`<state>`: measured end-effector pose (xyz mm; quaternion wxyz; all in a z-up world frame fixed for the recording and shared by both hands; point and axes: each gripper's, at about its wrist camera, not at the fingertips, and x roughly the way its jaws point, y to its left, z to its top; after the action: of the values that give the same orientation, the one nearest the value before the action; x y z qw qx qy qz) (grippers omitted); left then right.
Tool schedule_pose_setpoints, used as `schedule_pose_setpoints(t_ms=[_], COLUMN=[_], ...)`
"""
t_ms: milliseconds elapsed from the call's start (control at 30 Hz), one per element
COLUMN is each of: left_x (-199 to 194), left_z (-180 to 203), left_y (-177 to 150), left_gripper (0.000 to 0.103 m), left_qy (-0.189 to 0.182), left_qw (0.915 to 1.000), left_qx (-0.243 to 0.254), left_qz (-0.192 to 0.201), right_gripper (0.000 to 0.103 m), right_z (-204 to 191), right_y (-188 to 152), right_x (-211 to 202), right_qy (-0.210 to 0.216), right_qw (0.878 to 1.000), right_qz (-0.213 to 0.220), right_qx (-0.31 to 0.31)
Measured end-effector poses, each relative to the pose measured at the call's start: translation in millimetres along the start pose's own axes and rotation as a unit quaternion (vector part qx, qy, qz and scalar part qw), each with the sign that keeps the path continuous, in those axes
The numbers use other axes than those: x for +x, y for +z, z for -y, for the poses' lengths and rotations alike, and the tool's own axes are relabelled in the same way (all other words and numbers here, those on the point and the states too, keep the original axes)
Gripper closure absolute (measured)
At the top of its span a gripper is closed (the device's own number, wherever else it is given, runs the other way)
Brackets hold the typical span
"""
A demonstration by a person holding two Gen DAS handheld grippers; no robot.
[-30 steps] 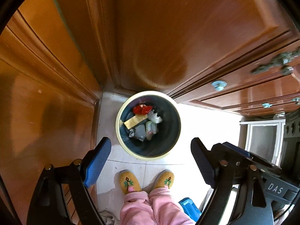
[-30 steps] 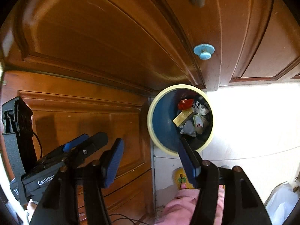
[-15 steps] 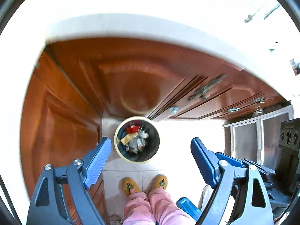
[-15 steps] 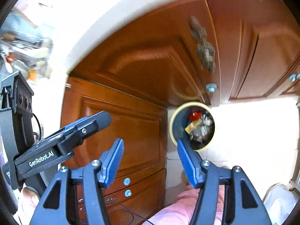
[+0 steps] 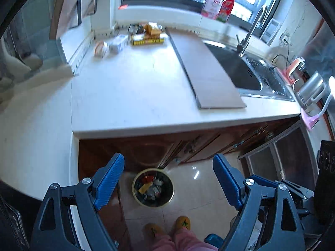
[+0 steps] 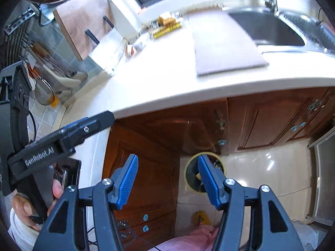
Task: Collect trash
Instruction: 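Raise both tools back toward the white box and paper cup on the counter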
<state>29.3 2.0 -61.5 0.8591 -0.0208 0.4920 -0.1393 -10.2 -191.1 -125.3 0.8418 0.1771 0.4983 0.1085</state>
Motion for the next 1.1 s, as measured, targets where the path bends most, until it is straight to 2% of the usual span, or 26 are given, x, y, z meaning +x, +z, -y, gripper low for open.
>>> schedule_pose_setpoints(t_ms=[233, 467, 633, 867, 1000, 1100], left_x=[-45, -63, -66, -40, -5, 26], left_z=[9, 19, 10, -13, -26, -34], left_y=[31, 45, 60, 93, 122, 145], left_gripper=[0.018, 0.018, 0.018, 0.018, 0.018, 0.018], left_qy=[-0.016, -0.016, -0.003, 0.042, 0.091, 0.106], left_qw=[0.9985, 0.9951, 0.9933, 0.9932, 0.9909, 0.9909], left_qx=[0.024, 0.059, 0.060, 0.037, 0.020, -0.002], left_qz=[0.046, 0.077, 0.099, 0.102, 0.098, 0.084], right_gripper=[0.043, 0.043, 0.043, 0.043, 0.043, 0.043], right_z=[-23, -35, -39, -42, -42, -38], right_y=[24, 57, 83, 135, 175, 211], right_x=[-37, -58, -58, -26, 4, 31], right_qy=[-0.032, -0.067, -0.065, -0.046, -0.027, -0.009], right_qw=[0.998, 0.993, 0.992, 0.994, 0.995, 0.996], right_qz=[0.048, 0.096, 0.109, 0.099, 0.083, 0.059], right_qx=[-0.013, -0.006, -0.013, -0.030, -0.050, -0.068])
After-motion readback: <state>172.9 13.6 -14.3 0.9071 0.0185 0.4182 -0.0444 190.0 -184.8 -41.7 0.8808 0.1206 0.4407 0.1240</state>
